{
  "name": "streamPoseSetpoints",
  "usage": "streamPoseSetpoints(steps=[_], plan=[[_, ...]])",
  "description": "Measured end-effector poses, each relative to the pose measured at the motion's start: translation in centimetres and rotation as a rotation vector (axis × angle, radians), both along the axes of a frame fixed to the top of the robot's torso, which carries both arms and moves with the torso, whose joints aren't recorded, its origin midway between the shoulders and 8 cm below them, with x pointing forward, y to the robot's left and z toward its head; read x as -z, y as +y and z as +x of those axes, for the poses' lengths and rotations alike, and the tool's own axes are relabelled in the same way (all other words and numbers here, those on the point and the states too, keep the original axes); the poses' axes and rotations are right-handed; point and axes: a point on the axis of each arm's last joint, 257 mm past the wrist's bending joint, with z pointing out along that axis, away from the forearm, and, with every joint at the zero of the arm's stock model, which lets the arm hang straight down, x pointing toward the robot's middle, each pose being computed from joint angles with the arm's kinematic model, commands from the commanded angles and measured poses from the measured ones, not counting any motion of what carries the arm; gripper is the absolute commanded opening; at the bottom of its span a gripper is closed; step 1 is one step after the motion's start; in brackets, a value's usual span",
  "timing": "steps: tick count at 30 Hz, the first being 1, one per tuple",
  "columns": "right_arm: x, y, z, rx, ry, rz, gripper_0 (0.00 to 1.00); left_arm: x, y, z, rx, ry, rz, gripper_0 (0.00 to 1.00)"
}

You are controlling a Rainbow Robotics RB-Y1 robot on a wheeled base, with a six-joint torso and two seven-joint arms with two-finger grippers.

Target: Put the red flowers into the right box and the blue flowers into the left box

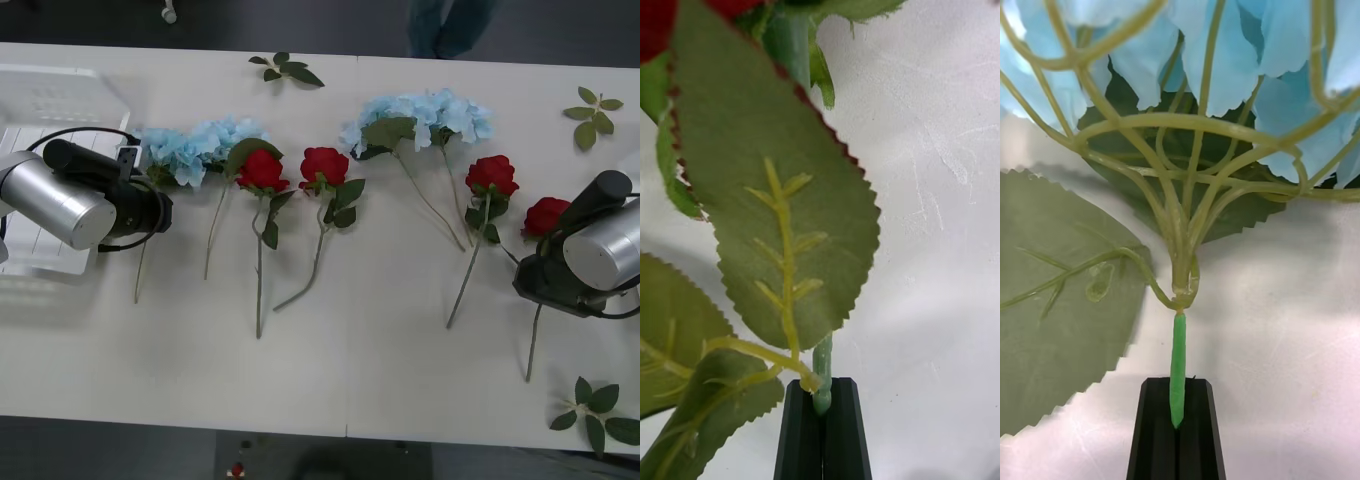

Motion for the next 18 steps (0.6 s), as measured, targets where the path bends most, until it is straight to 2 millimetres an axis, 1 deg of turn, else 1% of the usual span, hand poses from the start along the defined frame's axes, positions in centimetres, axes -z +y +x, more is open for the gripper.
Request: streamPoseSetpoints(steps=[2, 4, 6, 8, 10, 12, 14, 15, 16, 18], plan=[[-0.1, 0.1, 0.1, 0.000, 0.001, 0.006, 0.00, 0.0, 0.0, 0.0, 0.000, 0.000, 0.000, 0.00], [-0.7, 0.4, -0.1, 0.002, 0.019, 0.024, 0.00, 0.0, -0.1, 0.0, 0.002, -0.001, 0.000, 0.00], [-2.3, 0.3, -0.3, 0.002, 0.047, 0.036, 0.00, -0.3, -0.3, 0.0, 0.010, -0.005, -0.001, 0.00], [-5.0, -0.1, -0.4, -0.007, 0.073, 0.030, 0.00, -1.0, -0.8, -0.1, 0.029, -0.011, 0.003, 0.00], [-8.4, -0.6, -0.3, -0.030, 0.085, 0.029, 0.00, -1.9, -0.8, -0.7, 0.041, 0.005, 0.021, 0.00], [-12.0, -0.9, -0.2, -0.073, 0.097, 0.028, 0.00, -3.3, -0.8, -1.7, 0.039, 0.038, 0.028, 0.00], [-15.6, -2.0, 0.1, -0.132, 0.094, -0.009, 0.00, -5.3, -0.9, -2.1, 0.029, 0.055, 0.004, 0.00], [-17.1, -2.4, 0.3, -0.161, 0.092, -0.029, 0.00, -6.4, -1.0, -2.3, 0.022, 0.063, -0.014, 0.00], [-18.5, -2.9, 0.3, -0.189, 0.095, -0.049, 0.00, -7.4, -1.0, -2.7, 0.016, 0.076, -0.029, 0.00], [-20.6, -3.5, 0.0, -0.229, 0.106, -0.079, 0.00, -9.9, -0.6, -3.3, 0.017, 0.095, -0.050, 0.00]])
